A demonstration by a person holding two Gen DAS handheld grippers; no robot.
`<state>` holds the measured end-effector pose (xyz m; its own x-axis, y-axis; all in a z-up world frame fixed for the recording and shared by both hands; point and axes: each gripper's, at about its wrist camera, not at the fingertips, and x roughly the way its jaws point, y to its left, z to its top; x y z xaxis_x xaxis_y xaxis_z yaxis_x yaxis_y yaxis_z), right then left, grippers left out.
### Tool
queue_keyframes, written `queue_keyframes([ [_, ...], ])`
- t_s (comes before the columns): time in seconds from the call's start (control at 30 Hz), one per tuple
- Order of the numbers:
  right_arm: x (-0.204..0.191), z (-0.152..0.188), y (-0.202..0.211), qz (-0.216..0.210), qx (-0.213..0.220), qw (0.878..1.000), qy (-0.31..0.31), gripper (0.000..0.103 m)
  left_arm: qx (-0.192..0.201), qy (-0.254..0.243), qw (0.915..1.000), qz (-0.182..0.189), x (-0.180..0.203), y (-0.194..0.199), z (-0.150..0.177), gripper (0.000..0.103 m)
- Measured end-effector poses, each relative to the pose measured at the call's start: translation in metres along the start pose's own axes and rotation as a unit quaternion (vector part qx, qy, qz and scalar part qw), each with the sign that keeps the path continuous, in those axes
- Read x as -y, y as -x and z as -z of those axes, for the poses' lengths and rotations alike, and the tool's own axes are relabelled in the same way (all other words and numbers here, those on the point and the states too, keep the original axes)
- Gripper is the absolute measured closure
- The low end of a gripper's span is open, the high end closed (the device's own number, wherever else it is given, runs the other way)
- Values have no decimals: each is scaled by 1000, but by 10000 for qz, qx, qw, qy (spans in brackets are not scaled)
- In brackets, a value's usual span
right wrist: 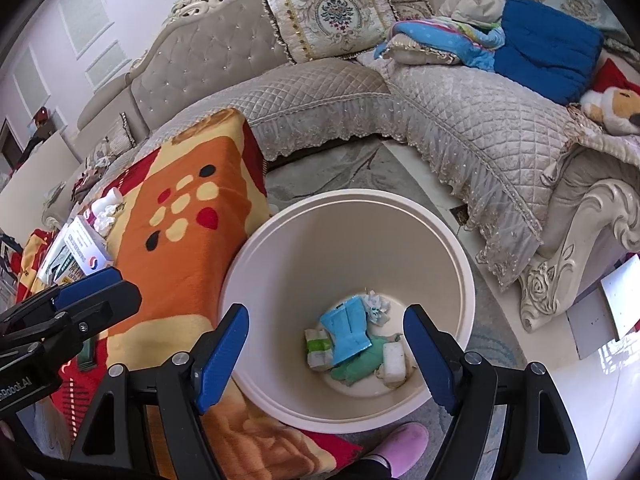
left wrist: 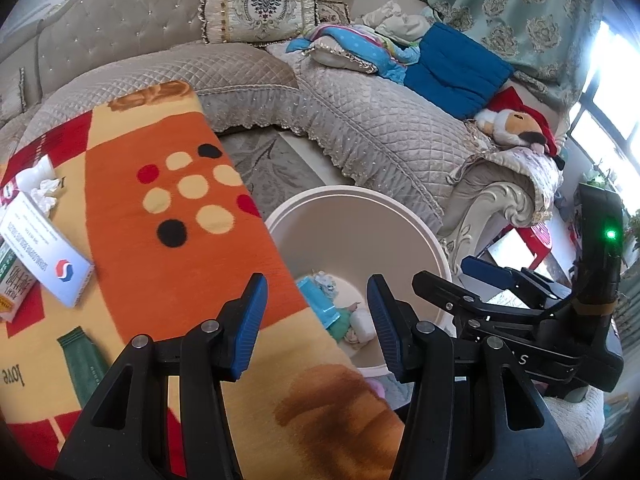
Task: Collect trash
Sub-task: 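Move both open tools back over the trash on the blanket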
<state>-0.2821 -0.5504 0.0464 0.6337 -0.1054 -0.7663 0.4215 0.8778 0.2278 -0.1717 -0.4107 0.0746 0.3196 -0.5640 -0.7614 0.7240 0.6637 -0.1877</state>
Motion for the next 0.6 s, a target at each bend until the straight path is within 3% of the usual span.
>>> queue_keyframes([
  [0.6, -42, 0, 7, -21, 8, 9993, 362, 25, 171, 300, 9994, -64, -30, 23, 10, 53],
])
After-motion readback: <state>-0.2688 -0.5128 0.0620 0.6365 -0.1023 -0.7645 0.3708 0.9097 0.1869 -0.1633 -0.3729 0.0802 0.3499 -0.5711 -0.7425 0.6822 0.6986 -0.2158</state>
